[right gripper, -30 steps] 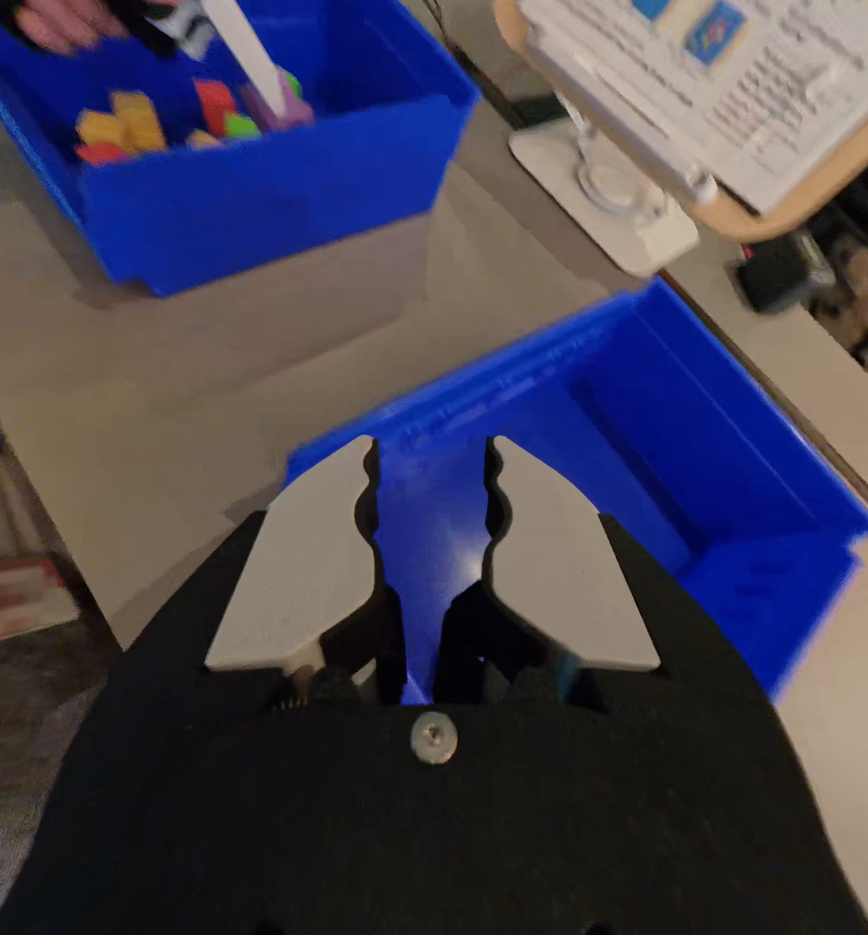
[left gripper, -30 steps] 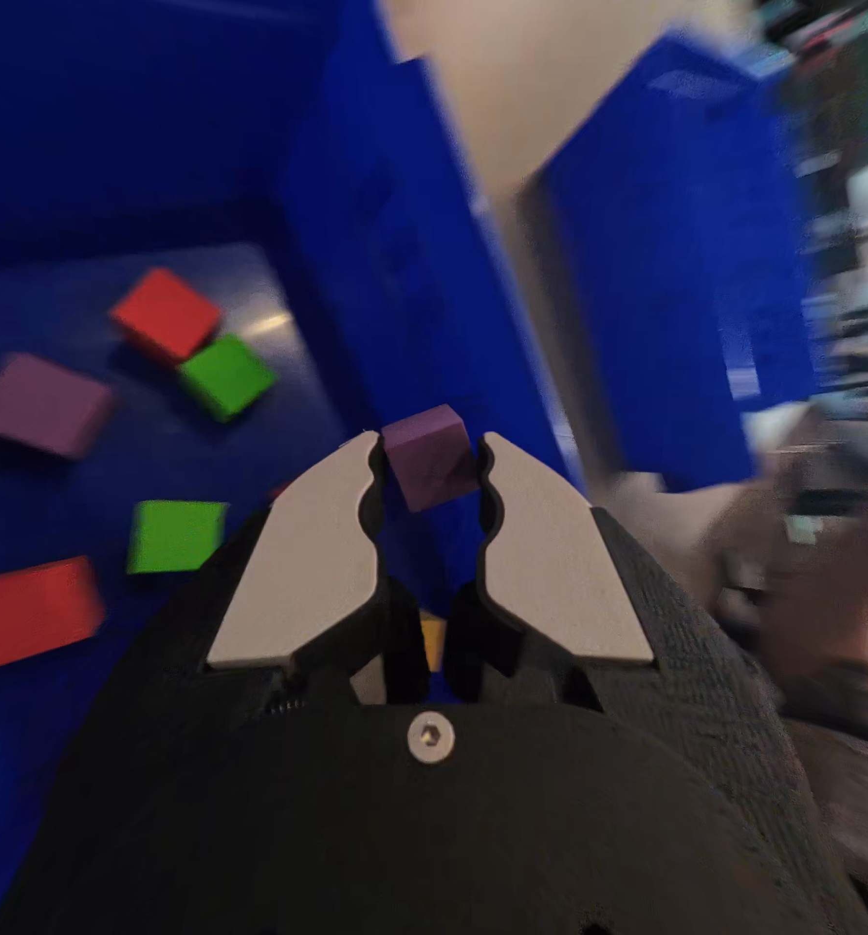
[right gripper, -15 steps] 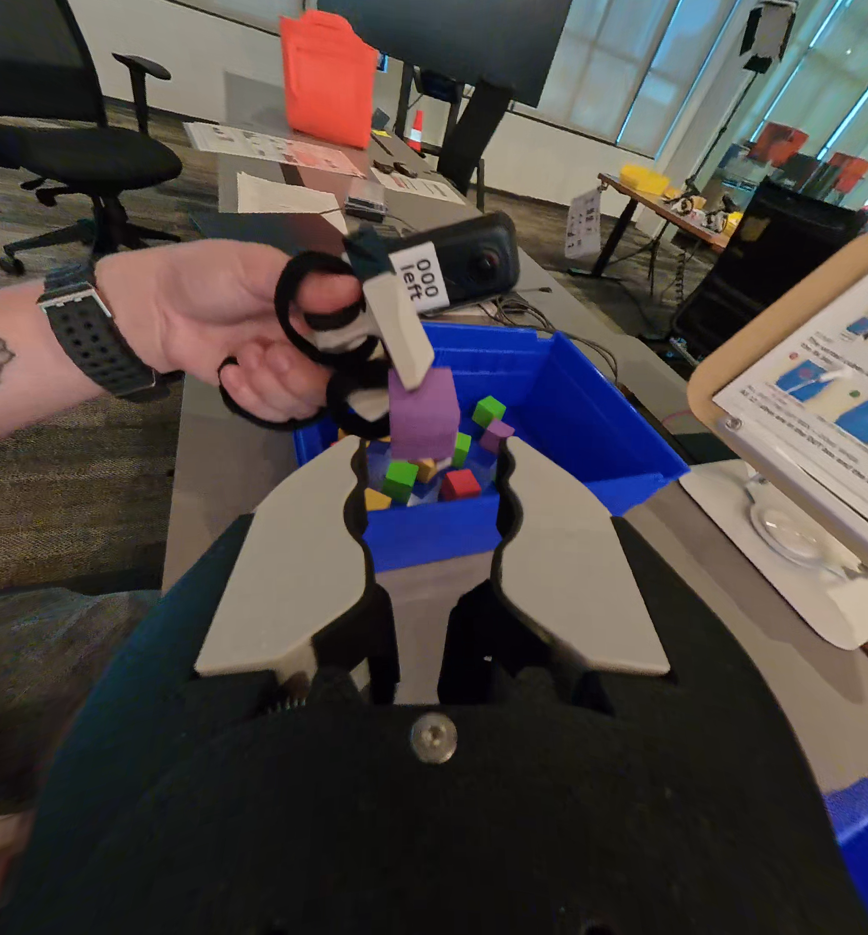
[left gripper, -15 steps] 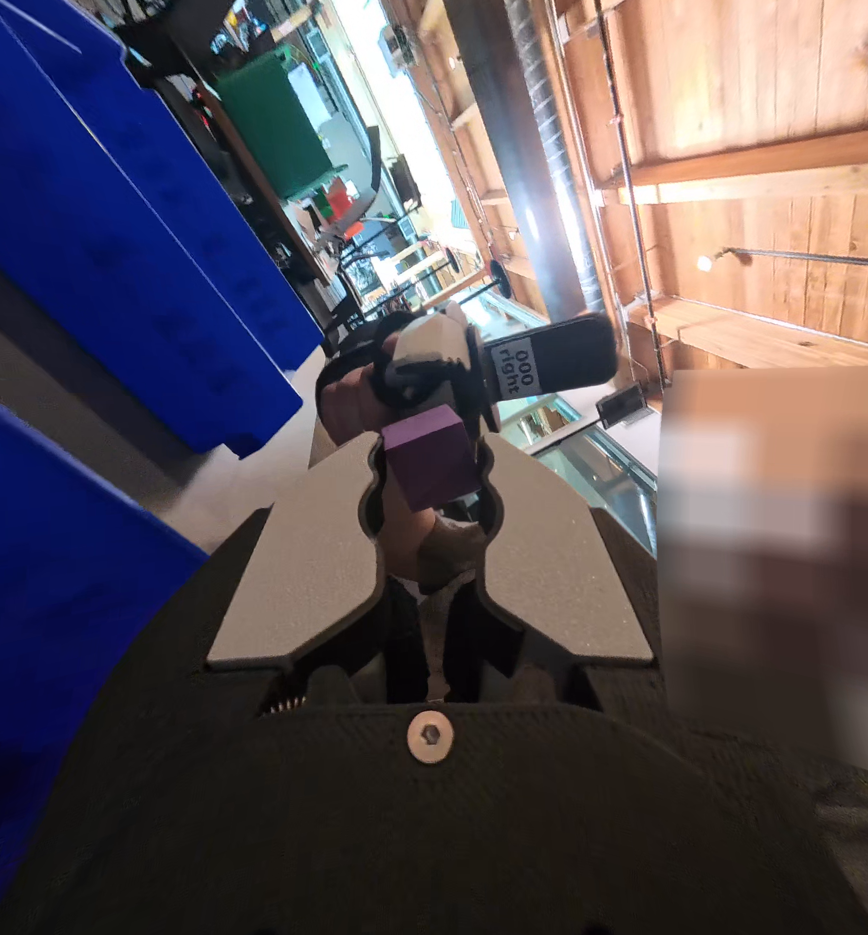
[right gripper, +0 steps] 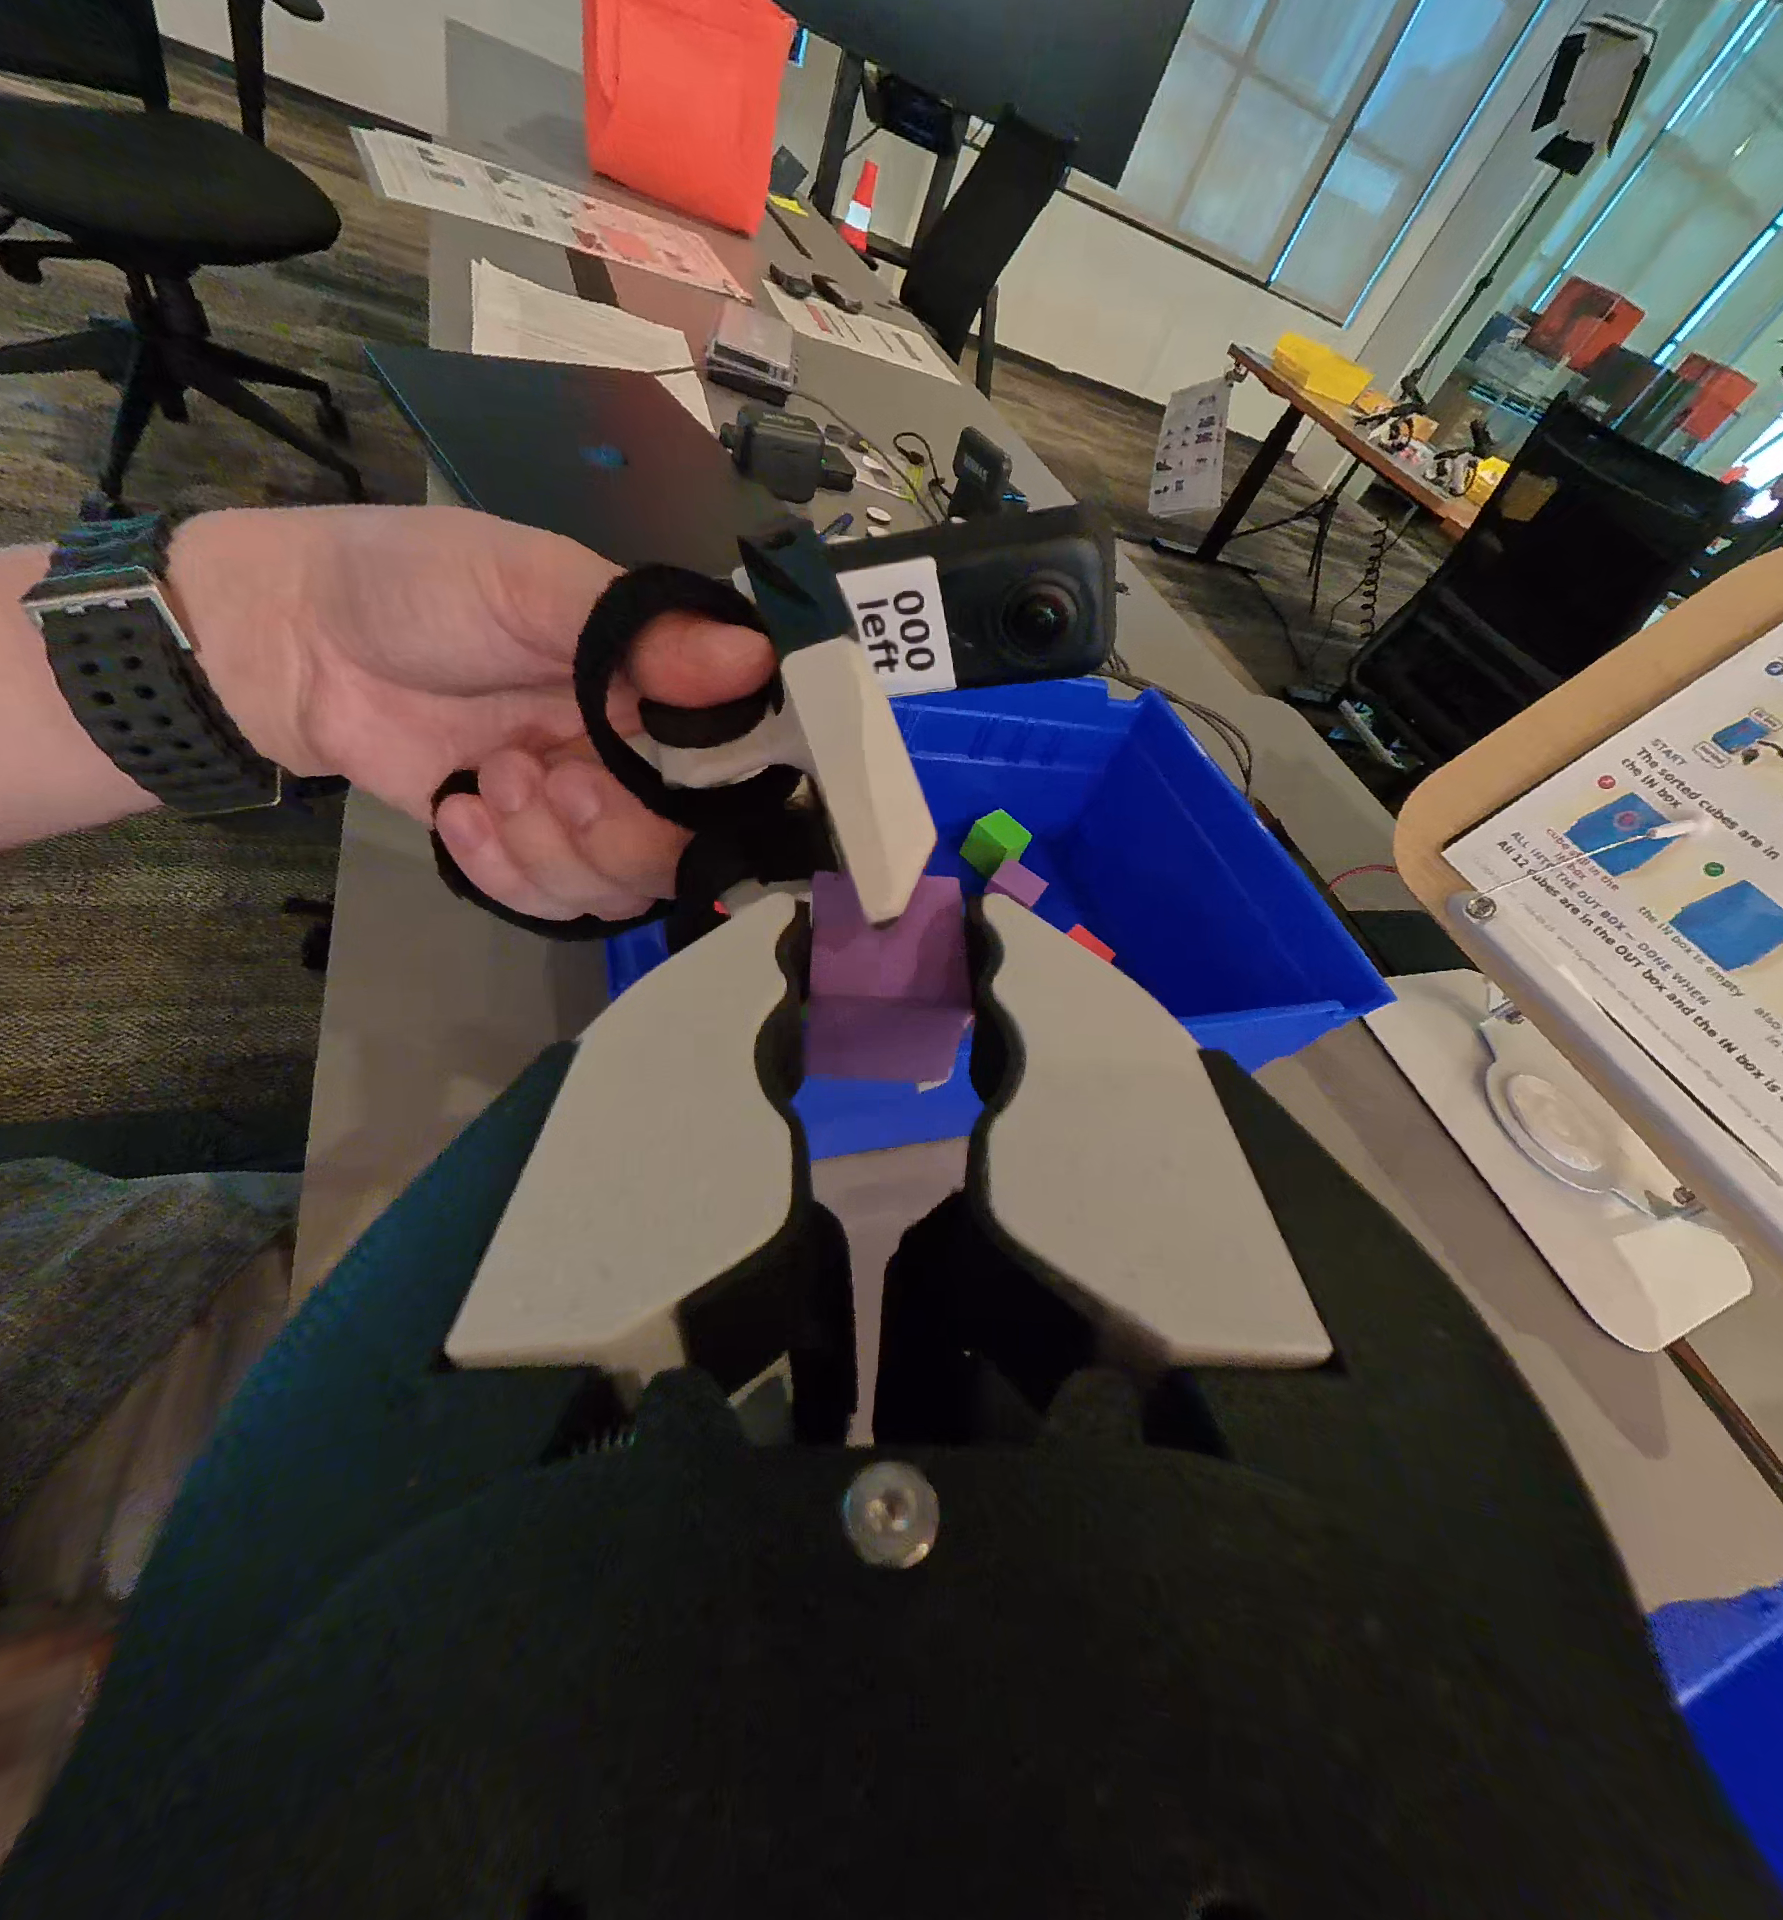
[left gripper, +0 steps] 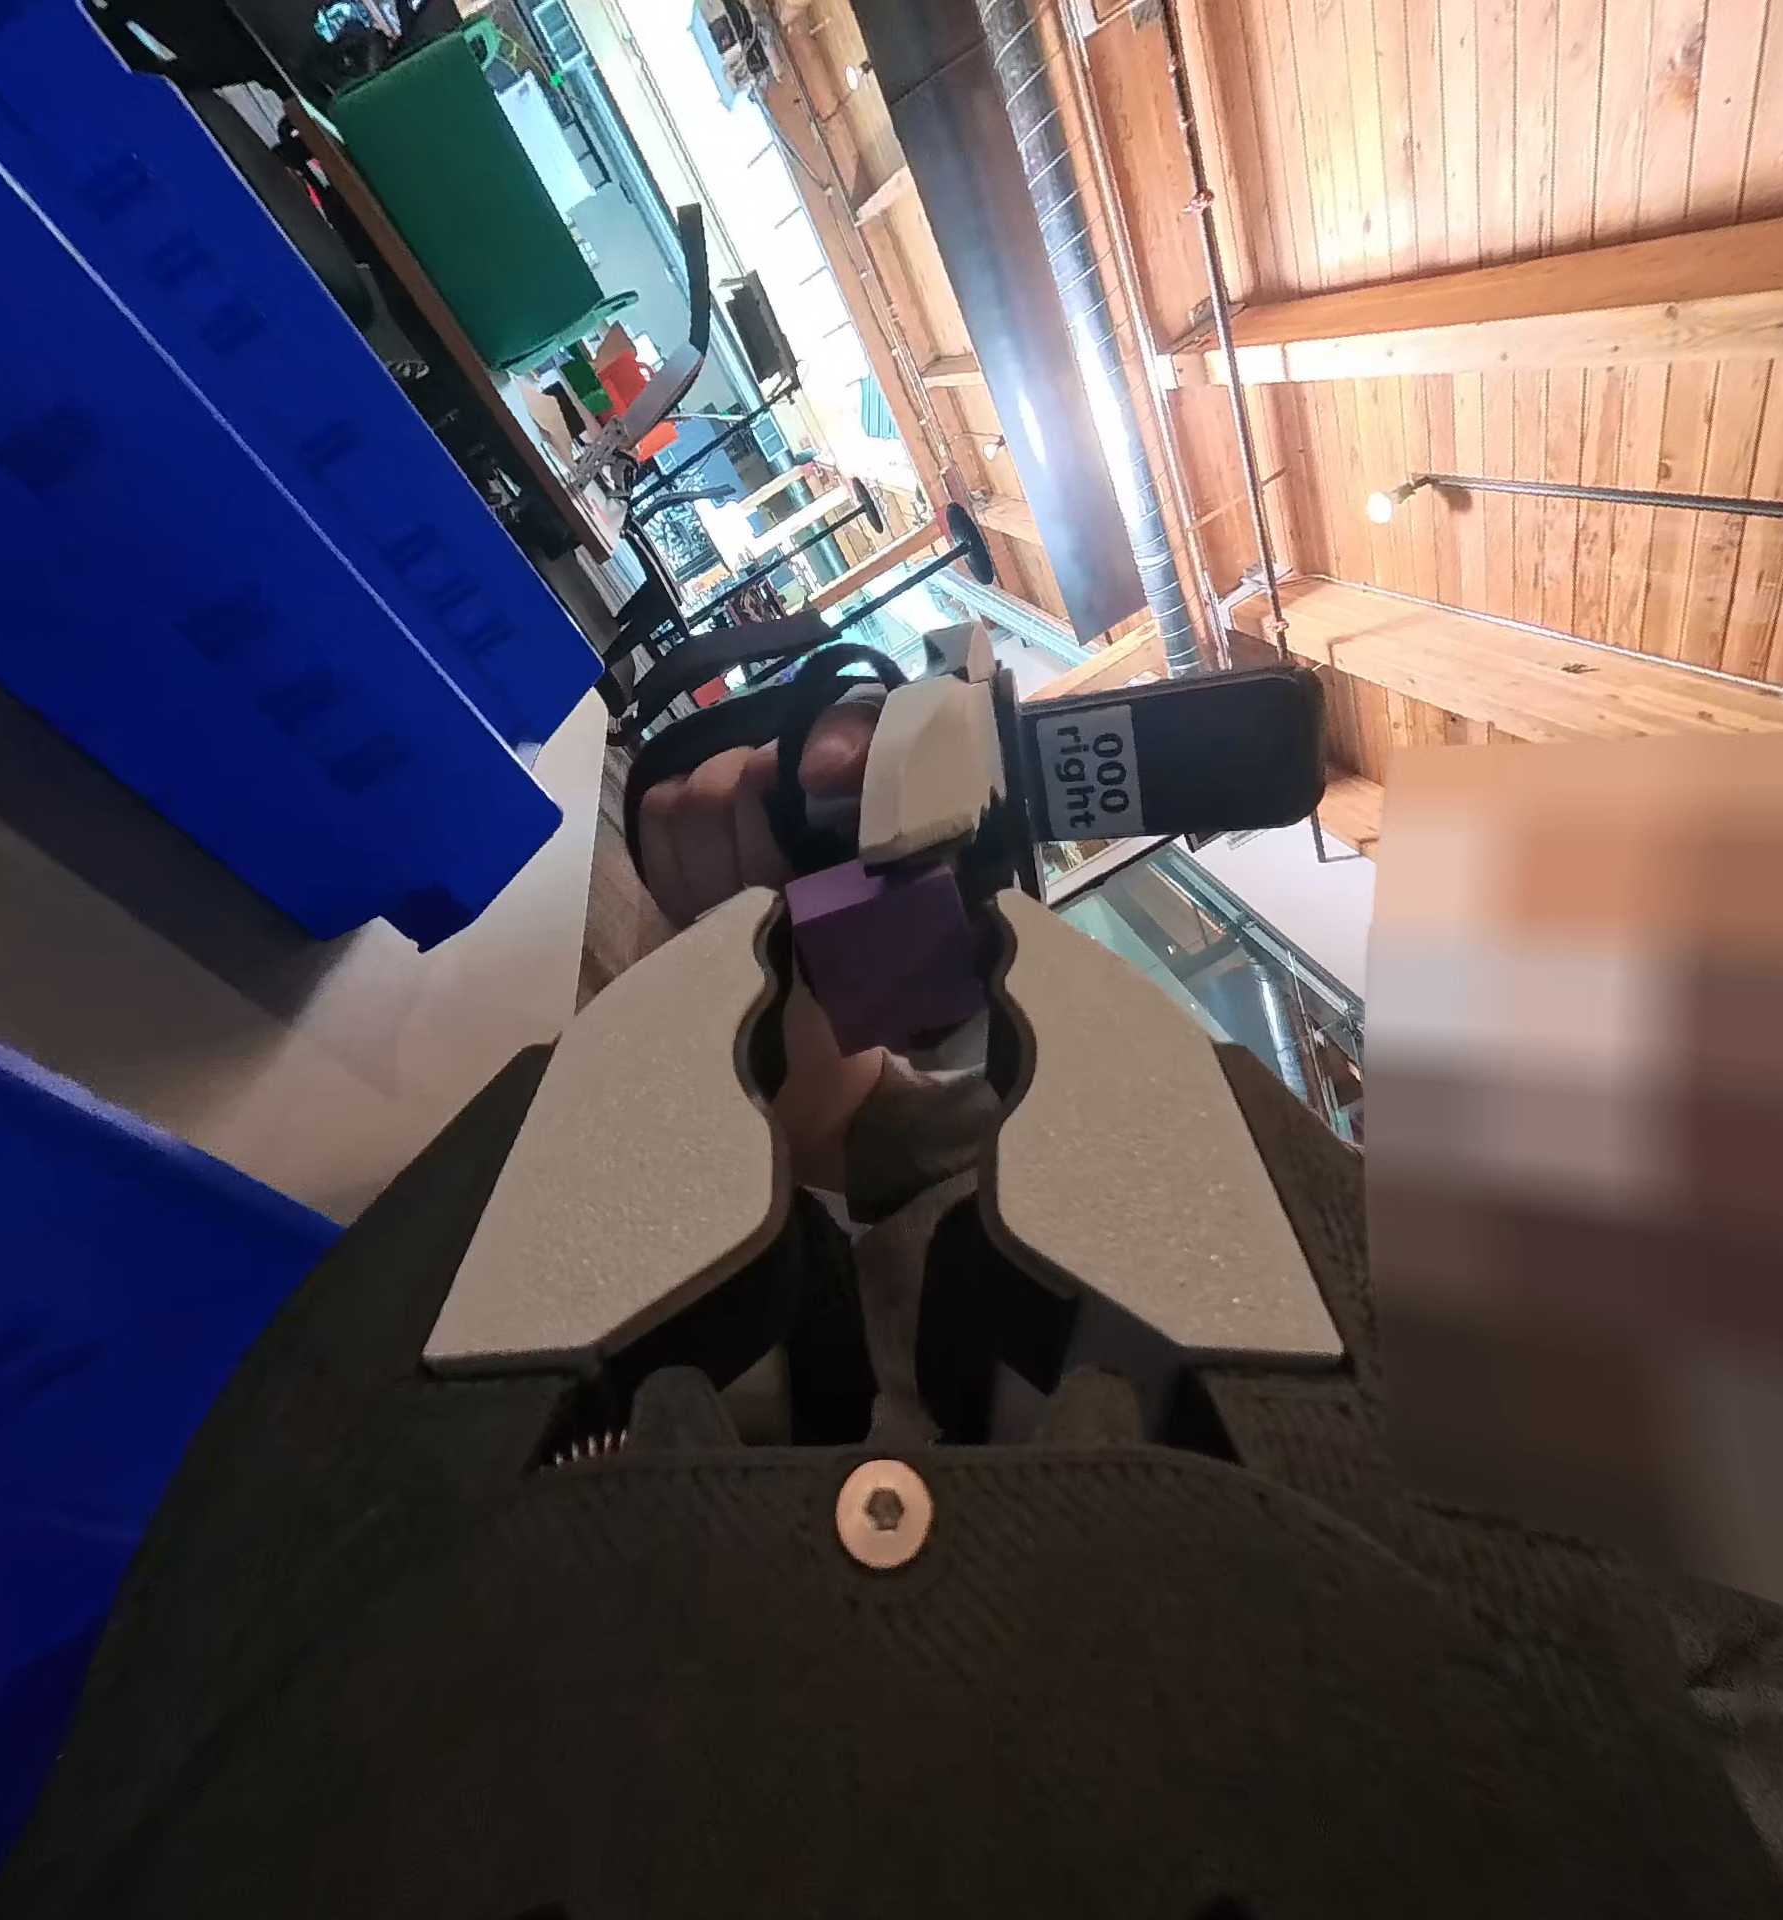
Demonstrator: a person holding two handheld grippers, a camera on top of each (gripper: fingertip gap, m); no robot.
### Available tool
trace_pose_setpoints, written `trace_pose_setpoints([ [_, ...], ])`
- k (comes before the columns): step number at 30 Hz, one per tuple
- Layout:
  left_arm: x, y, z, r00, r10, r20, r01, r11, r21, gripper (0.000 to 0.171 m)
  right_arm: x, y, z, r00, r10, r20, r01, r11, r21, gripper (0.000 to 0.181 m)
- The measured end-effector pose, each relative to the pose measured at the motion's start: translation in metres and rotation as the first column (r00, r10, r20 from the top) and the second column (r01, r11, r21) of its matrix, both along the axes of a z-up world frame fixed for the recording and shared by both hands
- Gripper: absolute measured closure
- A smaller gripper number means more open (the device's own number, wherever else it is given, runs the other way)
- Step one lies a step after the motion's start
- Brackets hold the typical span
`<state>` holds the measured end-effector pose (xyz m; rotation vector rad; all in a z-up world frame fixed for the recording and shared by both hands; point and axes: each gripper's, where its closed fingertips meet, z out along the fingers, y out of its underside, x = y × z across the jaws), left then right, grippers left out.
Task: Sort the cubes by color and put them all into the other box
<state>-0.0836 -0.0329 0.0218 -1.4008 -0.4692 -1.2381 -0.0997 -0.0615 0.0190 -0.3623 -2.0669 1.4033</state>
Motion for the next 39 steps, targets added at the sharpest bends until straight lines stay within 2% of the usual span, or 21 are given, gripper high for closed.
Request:
trace_pose_setpoints([
  [1,-0.002,0.0,0.001,1.0,0.014,0.001,-0.014,1.0,0.004,0.134,0.001,0.002,0.0,1.0,0.001,0.006,-0.002,1.0,0.008,0.153],
  [3,-0.01,-0.001,0.003,0.998,0.059,-0.003,-0.059,0.998,0.007,0.124,0.003,0.009,0.002,1.0,-0.003,0.004,0.003,1.0,0.024,0.153],
  [5,-0.019,-0.005,0.003,0.993,0.118,-0.025,-0.118,0.993,-0.002,0.124,0.004,0.025,0.004,1.0,-0.028,0.01,0.028,0.998,0.059,0.153],
  [7,-0.031,-0.013,0.002,0.977,0.197,-0.077,-0.2,0.979,-0.032,0.124,0.001,0.06,0.002,0.993,-0.111,0.029,0.105,0.984,0.143,0.153],
  [9,-0.04,-0.023,0.003,0.957,0.258,-0.132,-0.267,0.962,-0.056,0.124,-0.009,0.118,-0.013,0.952,-0.278,0.126,0.235,0.931,0.28,0.153],
  [10,-0.043,-0.026,0.005,0.95,0.27,-0.154,-0.283,0.957,-0.067,0.124,-0.012,0.151,-0.027,0.903,-0.376,0.208,0.282,0.885,0.371,0.153],
  [12,-0.047,-0.031,0.007,0.937,0.284,-0.203,-0.307,0.947,-0.091,0.124,-0.012,0.218,-0.062,0.746,-0.566,0.351,0.321,0.768,0.555,0.153],
  [14,-0.046,-0.032,0.008,0.928,0.279,-0.246,-0.313,0.943,-0.112,0.124,0.001,0.265,-0.101,0.543,-0.677,0.497,0.232,0.69,0.686,0.153],
  [16,-0.044,-0.032,0.01,0.924,0.276,-0.266,-0.314,0.942,-0.114,0.124,0.019,0.298,-0.135,0.362,-0.744,0.562,0.107,0.632,0.767,0.153],
  [17,-0.043,-0.033,0.01,0.923,0.273,-0.271,-0.313,0.943,-0.117,0.124,0.028,0.311,-0.148,0.297,-0.773,0.561,0.048,0.598,0.8,0.153],
  [19,-0.043,-0.034,0.01,0.92,0.269,-0.284,-0.314,0.941,-0.126,0.124,0.039,0.323,-0.167,0.226,-0.802,0.553,-0.03,0.561,0.827,0.153],
  [24,-0.05,-0.045,0.01,0.912,0.292,-0.29,-0.338,0.933,-0.125,0.124,0.042,0.325,-0.179,0.2,-0.798,0.568,-0.041,0.572,0.819,0.152],
  [26,-0.052,-0.049,0.01,0.911,0.298,-0.284,-0.343,0.931,-0.122,0.124,0.045,0.328,-0.18,0.185,-0.81,0.556,-0.054,0.557,0.829,0.152],
  [29,-0.054,-0.052,0.013,0.91,0.301,-0.286,-0.344,0.932,-0.114,0.124,0.049,0.332,-0.179,0.167,-0.823,0.543,-0.07,0.539,0.839,0.148],
  [32,-0.054,-0.053,0.015,0.904,0.303,-0.302,-0.349,0.93,-0.112,0.125,0.048,0.333,-0.174,0.169,-0.834,0.526,-0.064,0.523,0.85,0.135],
  [36,-0.055,-0.052,0.015,0.895,0.306,-0.323,-0.361,0.925,-0.123,0.125,0.033,0.328,-0.158,0.236,-0.828,0.509,0.002,0.524,0.852,0.133],
  [38,-0.063,-0.054,0.008,0.873,0.324,-0.366,-0.402,0.902,-0.16,0.125,0.022,0.321,-0.14,0.312,-0.818,0.483,0.085,0.53,0.843,0.134],
  [39,-0.072,-0.057,0.0,0.843,0.342,-0.415,-0.453,0.868,-0.205,0.124,0.016,0.316,-0.128,0.36,-0.808,0.466,0.14,0.54,0.83,0.134],
])
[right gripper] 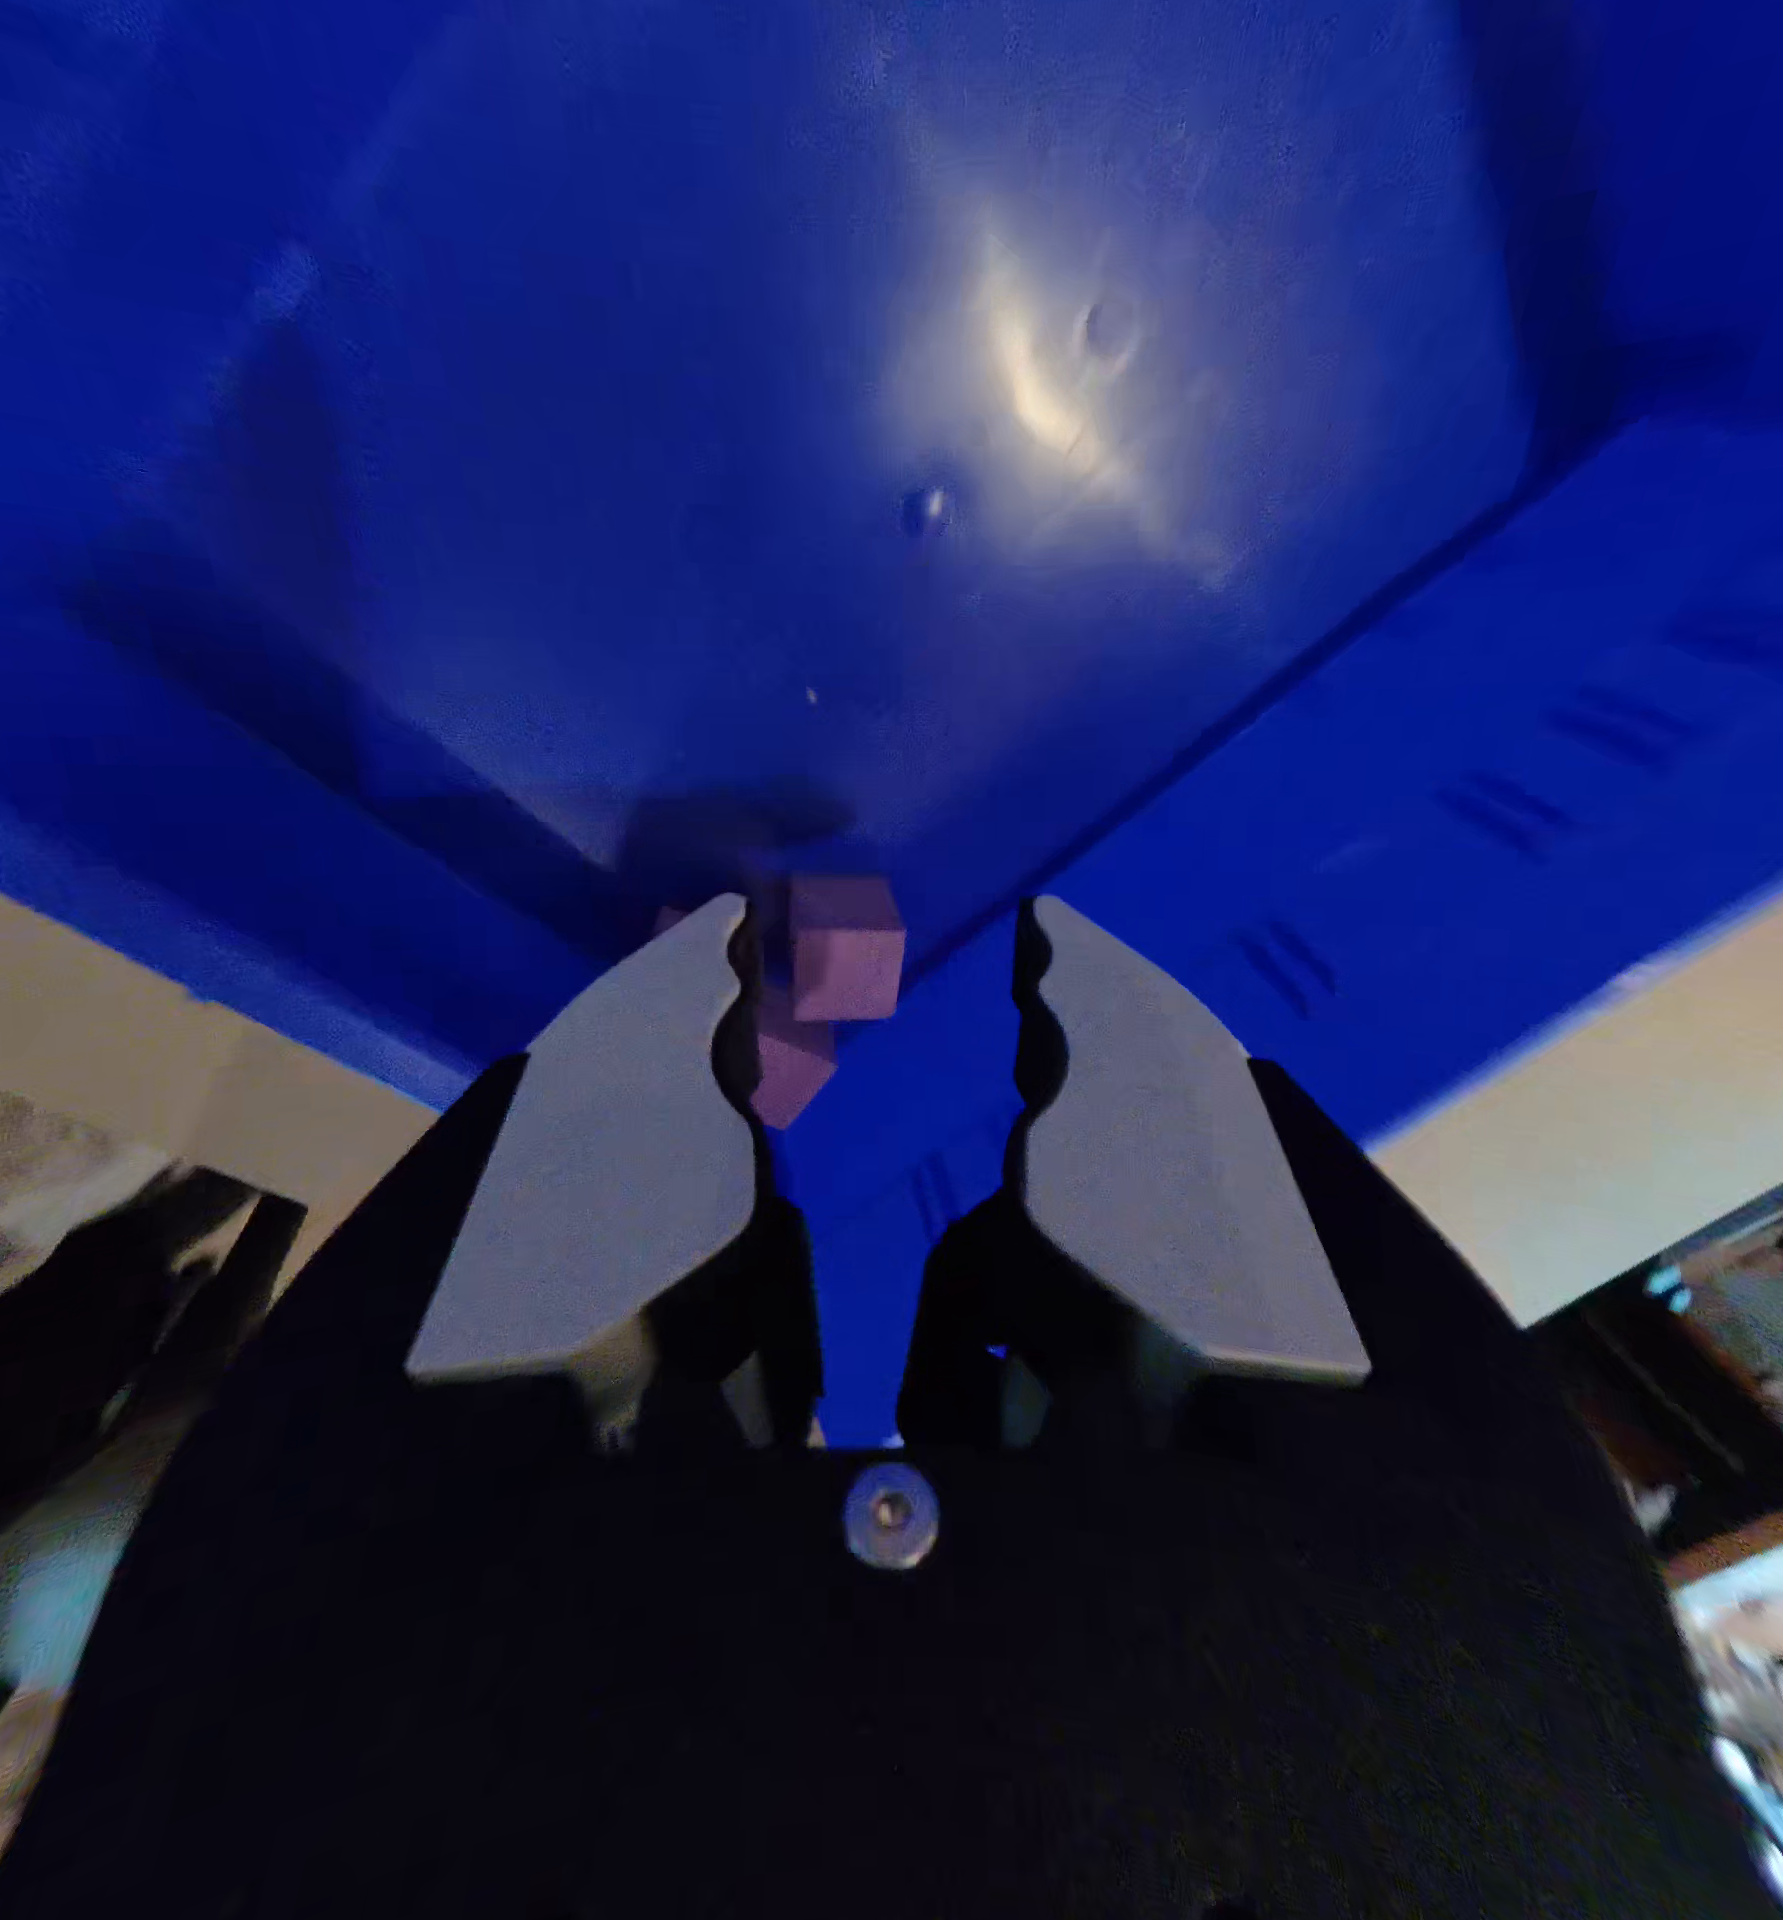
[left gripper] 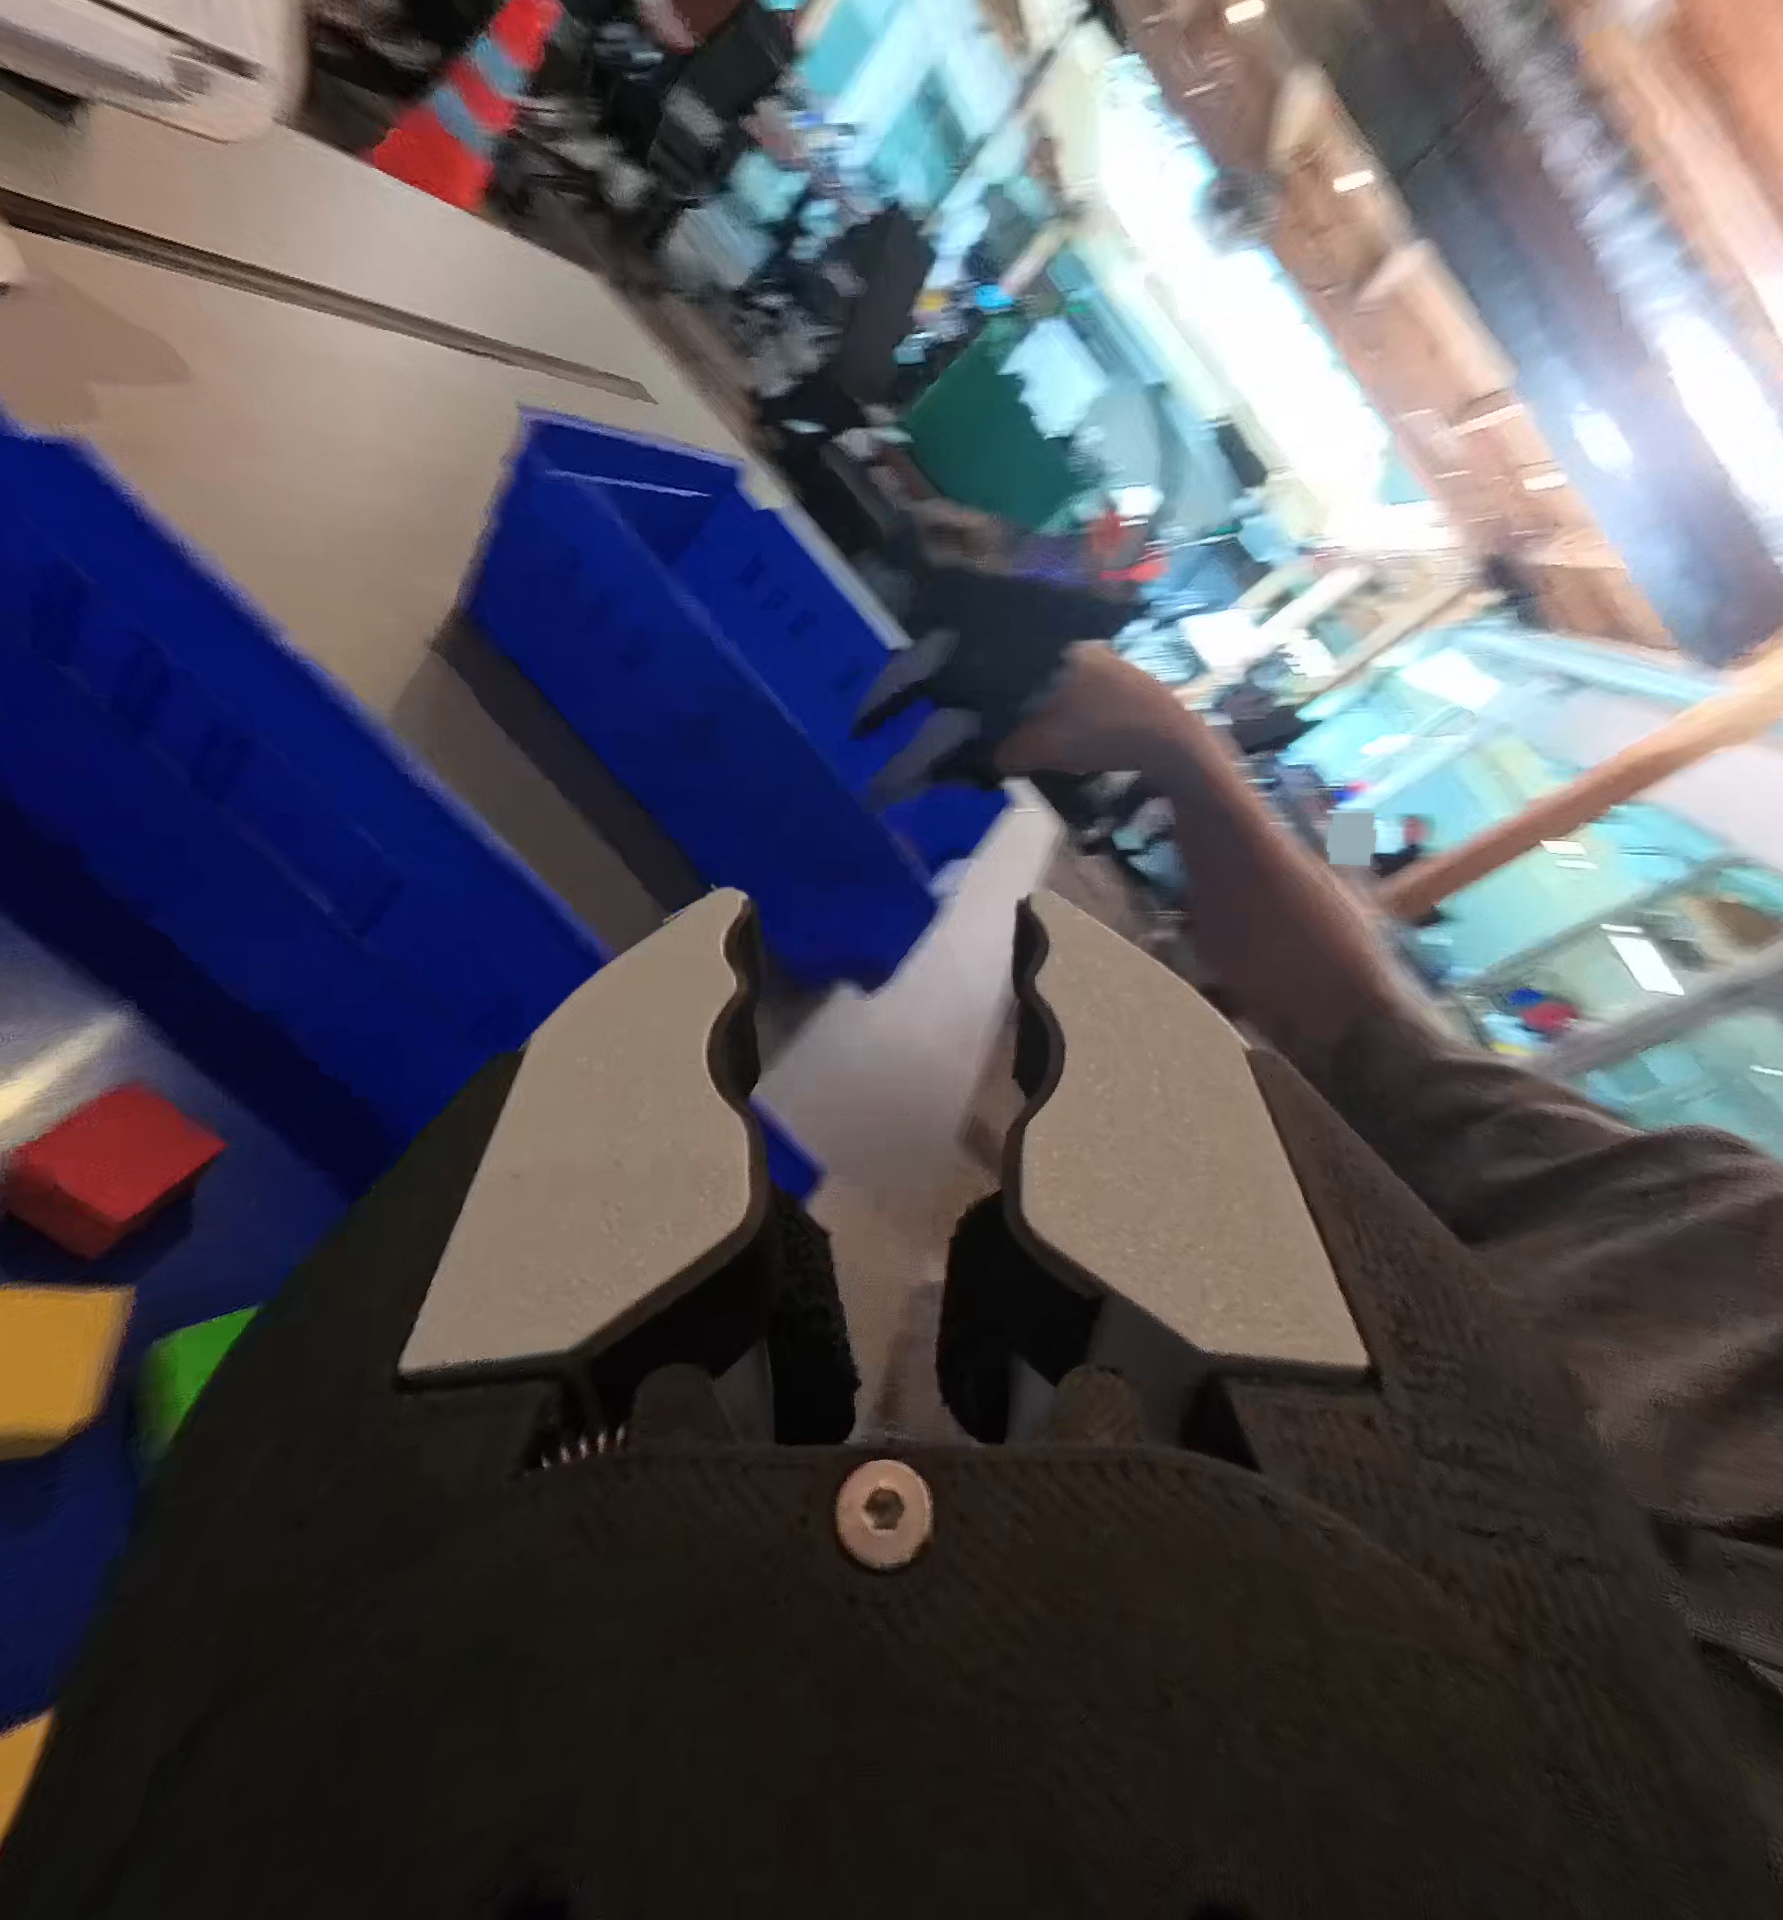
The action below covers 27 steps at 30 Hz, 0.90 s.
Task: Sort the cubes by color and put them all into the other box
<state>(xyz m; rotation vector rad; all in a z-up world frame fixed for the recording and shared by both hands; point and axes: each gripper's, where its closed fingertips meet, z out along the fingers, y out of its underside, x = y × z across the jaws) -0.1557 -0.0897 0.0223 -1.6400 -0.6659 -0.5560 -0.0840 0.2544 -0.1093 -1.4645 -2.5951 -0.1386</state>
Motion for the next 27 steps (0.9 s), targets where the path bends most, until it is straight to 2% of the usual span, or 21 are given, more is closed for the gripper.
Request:
trace_pose_setpoints([
  [1,-0.014,-0.005,-0.012,0.996,0.072,-0.057,-0.077,0.992,-0.102,0.124,-0.006,-0.007,0.012,0.996,0.013,-0.084,-0.015,1.0,-0.02,0.134],
  [3,-0.041,-0.018,-0.036,0.969,0.164,-0.186,-0.216,0.926,-0.309,0.124,-0.014,-0.026,0.037,0.968,0.028,-0.249,-0.049,0.996,-0.077,0.135],
  [5,-0.06,-0.024,-0.052,0.95,0.177,-0.258,-0.283,0.841,-0.462,0.124,-0.015,-0.042,0.056,0.926,0.026,-0.376,-0.079,0.989,-0.126,0.136],
  [8,-0.087,-0.031,-0.074,0.941,0.146,-0.306,-0.319,0.692,-0.648,0.123,-0.014,-0.058,0.072,0.868,-0.011,-0.497,-0.099,0.976,-0.195,0.14],
  [10,-0.105,-0.033,-0.087,0.954,0.08,-0.29,-0.278,0.603,-0.748,0.125,-0.009,-0.069,0.071,0.85,-0.022,-0.527,-0.123,0.963,-0.238,0.141],
  [11,-0.111,-0.036,-0.096,0.962,0.018,-0.271,-0.238,0.536,-0.81,0.13,-0.007,-0.072,0.069,0.843,-0.023,-0.538,-0.13,0.961,-0.245,0.141],
  [13,-0.126,-0.048,-0.112,0.961,-0.113,-0.254,-0.198,0.362,-0.911,0.133,-0.004,-0.076,0.062,0.833,-0.028,-0.553,-0.143,0.954,-0.263,0.141],
  [15,-0.138,-0.056,-0.124,0.952,-0.198,-0.235,-0.186,0.237,-0.953,0.131,0.0,-0.077,0.054,0.832,-0.037,-0.553,-0.149,0.946,-0.287,0.142],
  [17,-0.143,-0.058,-0.135,0.958,-0.222,-0.183,-0.143,0.186,-0.972,0.126,0.002,-0.078,0.047,0.834,-0.045,-0.549,-0.153,0.939,-0.309,0.142],
  [19,-0.148,-0.058,-0.145,0.967,-0.21,-0.145,-0.111,0.165,-0.98,0.122,0.004,-0.078,0.04,0.836,-0.051,-0.546,-0.152,0.936,-0.319,0.142],
  [27,-0.154,-0.066,-0.17,0.984,-0.171,-0.042,-0.031,0.068,-0.997,0.122,0.012,-0.077,0.035,0.823,-0.054,-0.565,-0.169,0.927,-0.334,0.143],
])
